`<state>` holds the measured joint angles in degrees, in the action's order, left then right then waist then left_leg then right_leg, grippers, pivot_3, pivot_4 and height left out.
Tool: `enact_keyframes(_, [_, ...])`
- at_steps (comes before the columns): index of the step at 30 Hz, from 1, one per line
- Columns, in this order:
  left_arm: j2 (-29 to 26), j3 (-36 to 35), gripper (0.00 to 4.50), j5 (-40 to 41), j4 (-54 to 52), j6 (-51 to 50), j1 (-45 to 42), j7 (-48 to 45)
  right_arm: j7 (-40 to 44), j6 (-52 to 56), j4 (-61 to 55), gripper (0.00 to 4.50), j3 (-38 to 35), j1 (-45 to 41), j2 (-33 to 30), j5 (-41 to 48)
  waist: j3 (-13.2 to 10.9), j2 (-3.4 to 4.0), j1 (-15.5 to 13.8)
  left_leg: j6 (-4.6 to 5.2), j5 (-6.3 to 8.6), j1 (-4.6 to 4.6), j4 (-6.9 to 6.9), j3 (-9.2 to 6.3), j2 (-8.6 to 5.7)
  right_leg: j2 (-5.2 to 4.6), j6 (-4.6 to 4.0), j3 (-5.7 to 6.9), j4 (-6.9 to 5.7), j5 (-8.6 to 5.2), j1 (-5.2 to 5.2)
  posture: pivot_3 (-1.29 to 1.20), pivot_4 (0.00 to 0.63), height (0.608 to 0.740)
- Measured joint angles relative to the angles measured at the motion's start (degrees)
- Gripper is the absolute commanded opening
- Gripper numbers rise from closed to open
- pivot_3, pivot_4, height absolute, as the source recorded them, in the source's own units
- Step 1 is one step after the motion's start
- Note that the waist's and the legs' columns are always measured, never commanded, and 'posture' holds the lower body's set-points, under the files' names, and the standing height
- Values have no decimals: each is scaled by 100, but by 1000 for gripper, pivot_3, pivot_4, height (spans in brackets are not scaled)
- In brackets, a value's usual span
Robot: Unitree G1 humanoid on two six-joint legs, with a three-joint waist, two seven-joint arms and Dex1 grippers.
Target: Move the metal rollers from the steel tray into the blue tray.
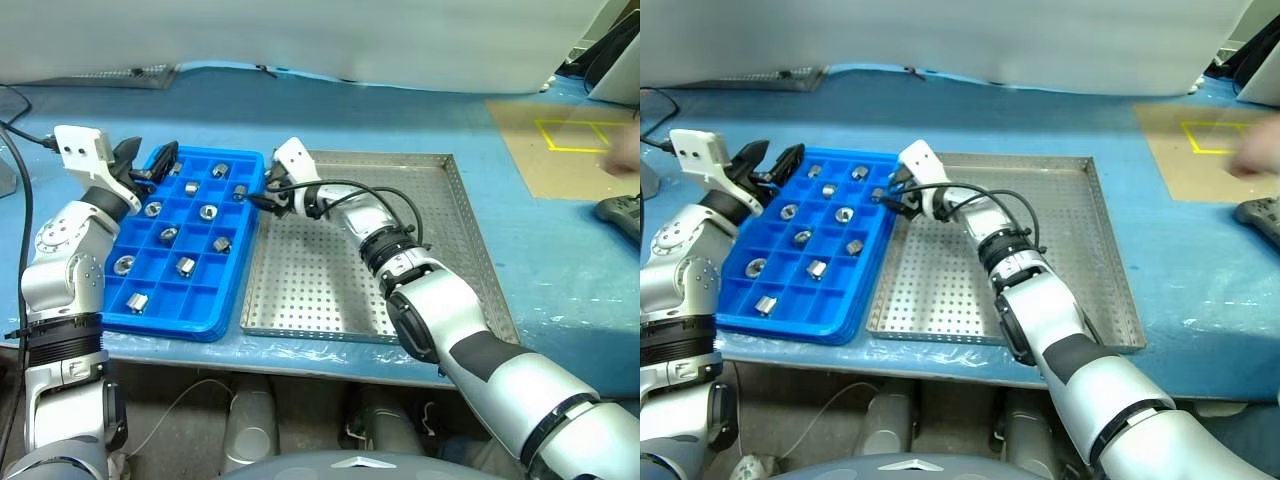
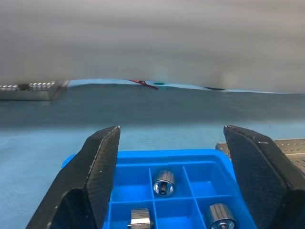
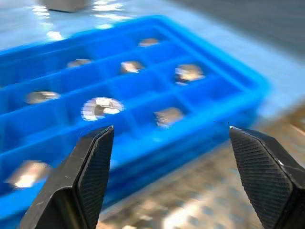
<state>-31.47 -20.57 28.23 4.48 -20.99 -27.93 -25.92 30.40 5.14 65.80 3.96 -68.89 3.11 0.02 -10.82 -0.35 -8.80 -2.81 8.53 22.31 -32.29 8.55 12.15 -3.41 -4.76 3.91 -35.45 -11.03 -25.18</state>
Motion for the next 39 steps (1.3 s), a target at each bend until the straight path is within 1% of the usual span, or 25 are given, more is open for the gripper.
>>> enact_keyframes(2, [0,12,3682,-10,1,2,0,-38,-717,20,278,3988,-258,-75,-152,7,0,0,4,-1,0,0,-1,3,-6,-1,0,0,0,0,0,235,150,740])
enact_keyframes(4, [1,12,3682,-21,9,5,0,-53,-1229,96,518,3988,-430,-174,-263,7,0,0,18,-2,-1,0,-1,2,-19,1,0,0,-1,0,-1,235,150,740])
enact_keyframes(7, [24,28,3682,-27,15,30,-4,-77,-1634,238,682,3988,-582,-254,-278,19,0,0,50,-2,-1,-1,2,2,-19,3,-2,0,-1,-1,-3,239,150,740])
enact_keyframes(11, [66,69,3682,-33,12,51,5,-98,-1616,460,805,3988,-985,-299,-162,287,0,1,69,-2,-1,6,3,2,-17,6,-7,0,-4,-4,-12,255,150,740])
enact_keyframes(16, [65,61,3682,-31,-23,52,137,-96,-1530,528,845,3988,-1221,-395,-119,444,-1,1,30,1,1,9,2,2,-18,4,-7,1,-5,-4,-13,296,150,740])
enact_keyframes(22, [64,-22,3682,4,-495,21,513,12,-1446,527,978,3988,-1219,-442,-4,382,-1,1,-5,15,9,12,2,-3,-18,2,-8,5,-5,-5,-13,409,150,740])
enact_keyframes(27, [49,-385,3682,137,-1118,-135,1104,223,-1523,511,1134,3988,-1038,-423,187,80,-1,2,-20,15,9,12,7,-8,-16,3,-13,9,-6,-9,-16,503,150,740])
enact_keyframes(30, [46,-629,3682,218,-1513,-226,1465,386,-1718,412,1212,3390,-938,-322,281,-126,-1,2,-100,15,10,11,9,-14,-14,3,-14,11,-4,-11,-16,556,150,740])
enact_keyframes(31, [46,-692,3682,229,-1632,-242,1565,430,-1788,396,1234,3088,-934,-271,287,-170,-2,3,-153,15,10,11,9,-14,-12,3,-14,11,-4,-12,-17,570,150,740])
enact_keyframes(35, [60,-1086,3682,391,-2015,-345,1965,663,-1978,301,1322,1594,-990,-209,356,-234,-4,7,-334,15,10,14,10,-13,8,3,2,12,-5,-21,-22,572,150,740])
enact_keyframes(36, [72,-1138,3682,435,-2090,-361,2026,720,-2000,269,1322,1210,-1021,-218,368,-233,-5,9,-377,15,10,13,10,-13,8,3,24,11,-7,-33,-22,568,150,740])
enact_keyframes(38, [98,-1171,3682,461,-2125,-385,2051,775,-2038,224,1323,556,-1062,-226,340,-235,-7,12,-468,14,10,10,9,-13,7,3,26,10,-10,-34,-21,553,150,740])
enact_keyframes(39, [119,-1167,3682,463,-2124,-385,2049,796,-2033,176,1323,152,-1072,-241,339,-236,-7,13,-503,14,10,8,9,-13,8,3,26,9,-13,-34,-21,542,150,740])
